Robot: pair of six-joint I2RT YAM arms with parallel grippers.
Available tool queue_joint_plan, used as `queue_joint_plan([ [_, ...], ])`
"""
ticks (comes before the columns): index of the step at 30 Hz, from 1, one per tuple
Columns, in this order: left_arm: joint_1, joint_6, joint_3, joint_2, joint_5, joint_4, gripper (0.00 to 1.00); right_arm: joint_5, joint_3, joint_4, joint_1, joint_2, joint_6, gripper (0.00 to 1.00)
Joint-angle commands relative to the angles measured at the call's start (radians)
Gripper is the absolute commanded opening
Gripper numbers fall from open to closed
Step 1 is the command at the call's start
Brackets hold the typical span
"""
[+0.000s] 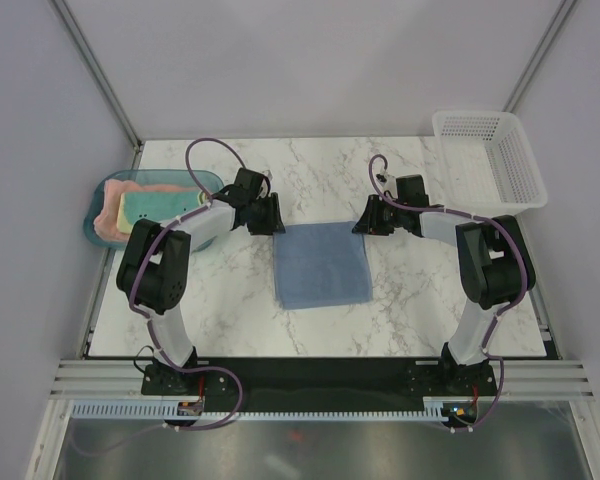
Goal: Fold and stack the towels
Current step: Fold the towel
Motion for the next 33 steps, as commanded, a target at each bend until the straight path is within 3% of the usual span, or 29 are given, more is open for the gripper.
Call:
queue_joint_plan([
  [1,0.004,-0.024,-0.002,-0.005,0.016,0.041,0.47,-0.024,0.028,0.039,-0.003,-0.039,0.007,0.32],
  [3,0.004,-0.024,0.007,0.005,0.023,0.042,0.37,-0.025,0.031,0.041,-0.004,-0.040,0.011,0.31],
  [8,0.004,-0.022,0.029,0.024,0.043,0.042,0.32,-0.028,0.035,0.041,-0.003,-0.045,0.016,0.29],
  [15,0.005,-0.022,0.033,0.027,0.007,0.012,0.40,-0.021,0.015,0.041,-0.003,-0.053,0.015,0.30],
  [22,0.005,-0.022,0.024,0.030,0.022,0.027,0.35,-0.015,0.006,0.039,-0.004,-0.066,0.019,0.30],
  [28,0.007,-0.027,0.035,0.038,0.043,0.032,0.16,-0.007,-0.009,0.035,-0.004,-0.089,0.024,0.32],
  [29,0.007,-0.027,0.036,0.038,0.049,0.032,0.09,-0.002,-0.011,0.033,-0.004,-0.094,0.025,0.32],
  [30,0.007,-0.027,0.040,0.036,0.052,0.032,0.06,0.001,-0.012,0.032,-0.006,-0.095,0.025,0.29],
  [33,0.011,-0.012,0.058,0.045,0.057,0.030,0.02,0.021,-0.003,0.039,-0.006,-0.086,0.022,0.03],
])
